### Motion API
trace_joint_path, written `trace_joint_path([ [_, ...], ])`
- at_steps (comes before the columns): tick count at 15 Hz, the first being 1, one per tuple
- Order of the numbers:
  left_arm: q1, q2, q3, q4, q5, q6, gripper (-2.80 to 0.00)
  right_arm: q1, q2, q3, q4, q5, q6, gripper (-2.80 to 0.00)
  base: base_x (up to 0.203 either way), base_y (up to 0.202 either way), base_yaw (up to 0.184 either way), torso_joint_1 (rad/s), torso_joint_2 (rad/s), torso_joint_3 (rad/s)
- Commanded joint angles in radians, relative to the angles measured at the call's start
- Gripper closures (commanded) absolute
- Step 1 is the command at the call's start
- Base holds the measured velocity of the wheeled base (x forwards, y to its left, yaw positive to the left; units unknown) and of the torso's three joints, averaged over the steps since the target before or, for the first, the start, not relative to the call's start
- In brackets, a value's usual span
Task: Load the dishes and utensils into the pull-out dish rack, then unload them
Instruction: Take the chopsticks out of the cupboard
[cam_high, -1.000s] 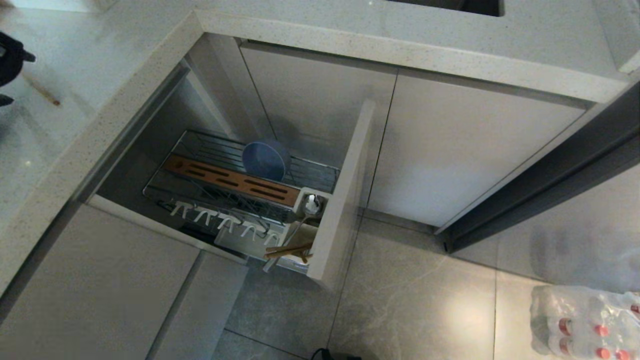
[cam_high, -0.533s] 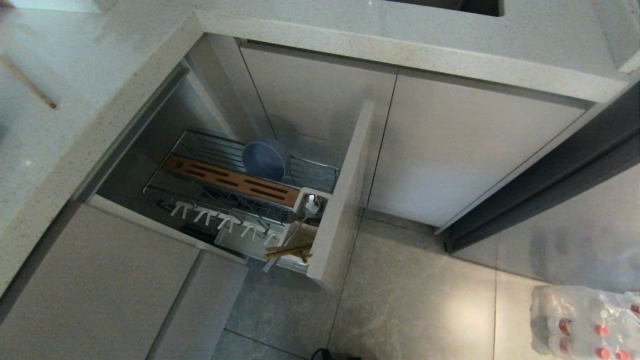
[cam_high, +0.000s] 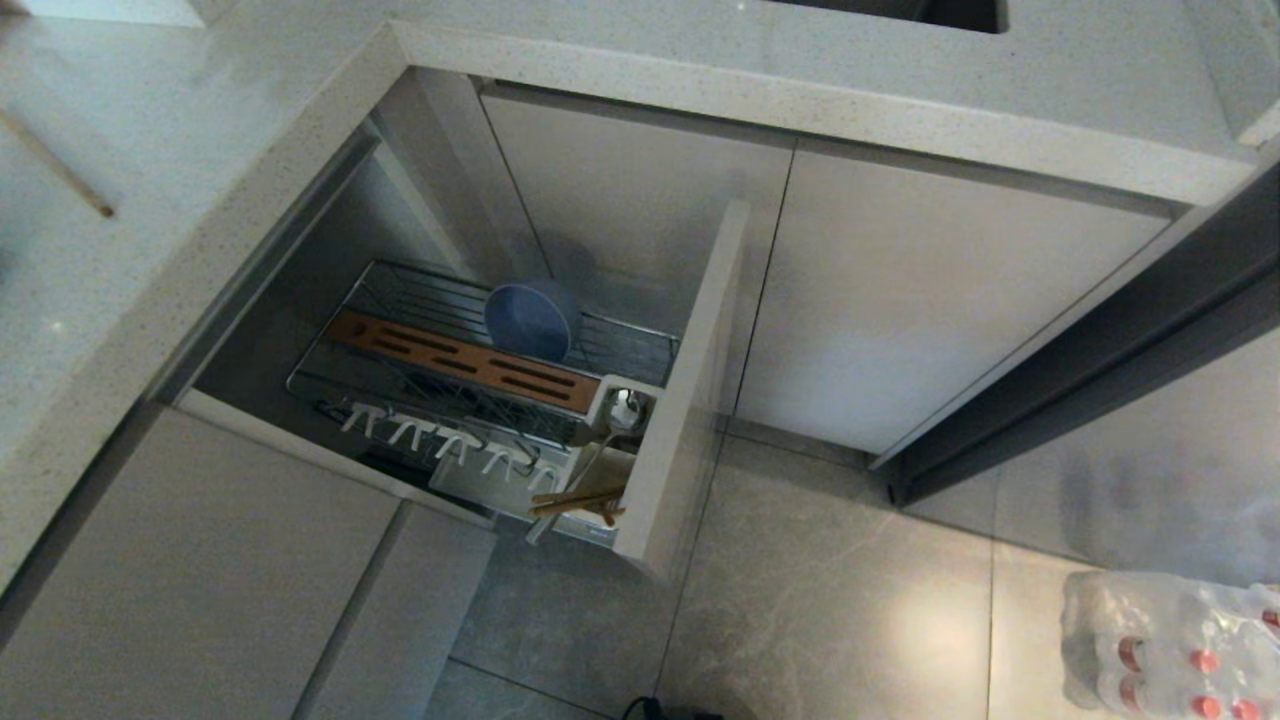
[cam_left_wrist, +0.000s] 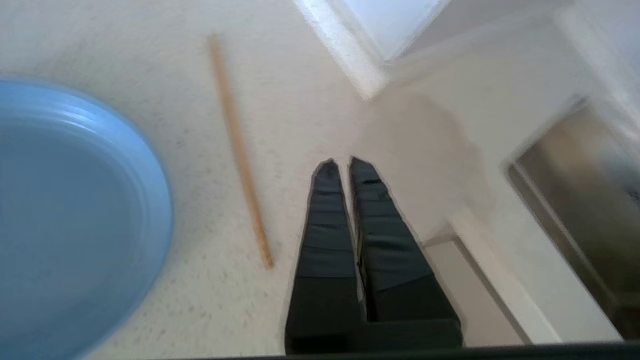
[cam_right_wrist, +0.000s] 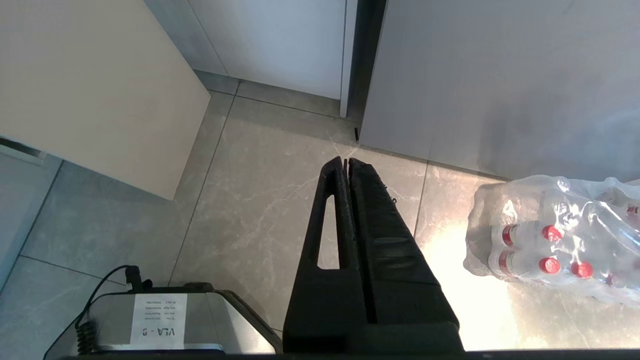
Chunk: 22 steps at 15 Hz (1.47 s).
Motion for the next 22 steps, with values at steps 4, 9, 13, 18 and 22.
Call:
trace_joint_path([
  [4,-0.012,-0.148,0.031,0.019,-0.183,0.096,0.00,0.000,0.002,0.000,0.000,0.000,0.000,0.00,0.000,0.000,0.000,0.000,0.00,0.000],
  [9,-0.063,-0.207,0.040,0.247,-0.594,0.130,0.00,0.000,0.002,0.000,0.000,0.000,0.000,0.00,0.000,0.000,0.000,0.000,0.00,0.000],
  [13,-0.070,-0.116,0.023,0.387,-0.805,0.131,0.00,0.000,0.000,0.000,0.000,0.000,0.000,0.00,0.000,0.000,0.000,0.000,0.00,0.000],
  [18,-0.131,0.127,-0.089,0.647,-0.845,0.134,0.00,0.000,0.000,0.000,0.000,0.000,0.000,0.00,0.000,0.000,0.000,0.000,0.00,0.000],
  [22,-0.213,0.312,-0.140,0.863,-0.810,0.229,0.00,0.000,0.002,0.000,0.000,0.000,0.000,0.00,0.000,0.000,0.000,0.000,0.00,0.000],
])
